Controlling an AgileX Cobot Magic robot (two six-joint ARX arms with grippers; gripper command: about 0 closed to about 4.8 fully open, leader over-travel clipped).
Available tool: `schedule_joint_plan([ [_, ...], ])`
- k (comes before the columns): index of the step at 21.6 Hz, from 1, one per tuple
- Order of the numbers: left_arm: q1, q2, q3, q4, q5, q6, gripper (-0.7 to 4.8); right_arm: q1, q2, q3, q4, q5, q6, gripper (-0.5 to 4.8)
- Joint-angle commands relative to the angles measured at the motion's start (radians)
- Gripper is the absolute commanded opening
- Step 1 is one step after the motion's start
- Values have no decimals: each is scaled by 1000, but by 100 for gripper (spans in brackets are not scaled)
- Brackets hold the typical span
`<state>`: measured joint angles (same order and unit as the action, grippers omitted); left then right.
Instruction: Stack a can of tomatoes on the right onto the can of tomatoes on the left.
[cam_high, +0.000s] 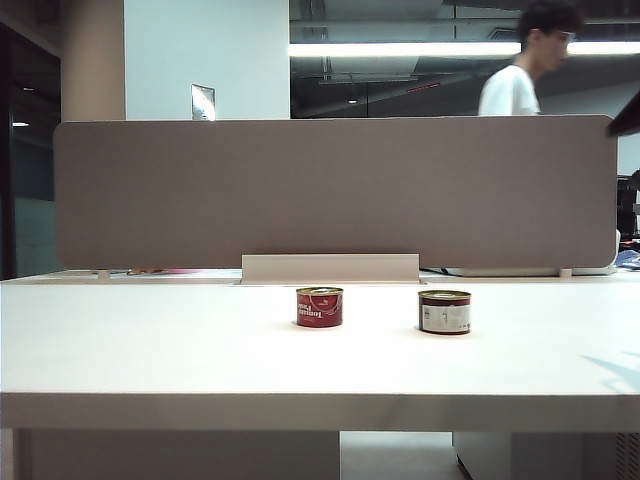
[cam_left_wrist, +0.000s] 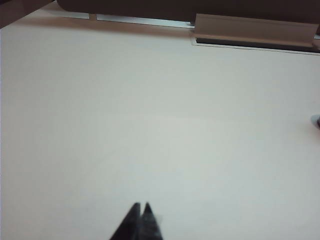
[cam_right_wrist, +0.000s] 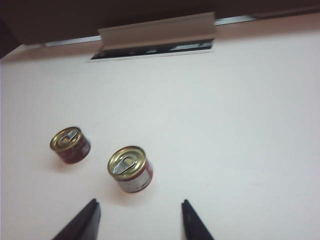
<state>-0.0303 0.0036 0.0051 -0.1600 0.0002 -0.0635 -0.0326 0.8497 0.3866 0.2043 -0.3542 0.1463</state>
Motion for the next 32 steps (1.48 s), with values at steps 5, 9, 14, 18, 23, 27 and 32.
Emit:
schedule_joint_plan([
  [5, 1, 0, 3, 29, 4, 3, -6, 110, 219, 11, 106, -17, -103, 344],
  [9, 1, 0, 3, 30, 4, 3, -6, 182, 364, 111, 29, 4, -109, 348],
  [14, 1, 0, 3, 31, 4, 3, -6, 219, 478, 248, -51, 58, -177, 348],
  [18, 1, 0, 3, 31, 4, 4, -6, 222, 587, 354, -71, 74, -178, 356],
  [23, 1, 0, 3, 32, 4, 3, -6, 250, 701, 536, -280, 116, -208, 446],
  [27, 1, 0, 3, 35, 4, 3, -6, 258, 777, 652, -393, 141, -228, 446],
  [32, 1, 0, 3, 37, 4, 3, -6, 277, 863, 760, -497, 158, -230, 446],
])
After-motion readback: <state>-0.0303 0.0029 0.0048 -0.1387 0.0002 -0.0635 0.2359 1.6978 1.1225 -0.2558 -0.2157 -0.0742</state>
